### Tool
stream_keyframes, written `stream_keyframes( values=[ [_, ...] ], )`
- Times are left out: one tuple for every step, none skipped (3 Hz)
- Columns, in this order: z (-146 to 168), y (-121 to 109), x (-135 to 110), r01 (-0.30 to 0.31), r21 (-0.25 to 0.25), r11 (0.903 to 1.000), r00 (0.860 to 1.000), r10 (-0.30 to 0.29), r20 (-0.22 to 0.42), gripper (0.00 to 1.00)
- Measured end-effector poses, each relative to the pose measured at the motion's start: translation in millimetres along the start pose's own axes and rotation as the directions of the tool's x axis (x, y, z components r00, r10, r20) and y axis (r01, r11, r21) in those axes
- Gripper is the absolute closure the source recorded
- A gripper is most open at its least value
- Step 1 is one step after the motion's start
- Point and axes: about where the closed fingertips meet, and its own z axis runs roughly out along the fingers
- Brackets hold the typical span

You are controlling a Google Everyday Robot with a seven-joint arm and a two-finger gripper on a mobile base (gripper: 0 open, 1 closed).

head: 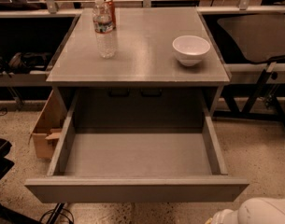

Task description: Close top drawer

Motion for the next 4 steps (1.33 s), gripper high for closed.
stream_keyframes(
  values=[
    [30,-23,-14,0.01,0.064,0.9979,0.998,-0.014,0.062,1.0],
    [43,-68,-38,0.025,0.162,0.9865,0.991,-0.045,0.123,1.0],
    [43,-83,-44,0.033,0.194,0.9805,0.989,-0.06,0.135,1.0],
    [38,-114,-60,0.056,0.25,0.9665,0.986,-0.092,0.135,1.0]
  ],
)
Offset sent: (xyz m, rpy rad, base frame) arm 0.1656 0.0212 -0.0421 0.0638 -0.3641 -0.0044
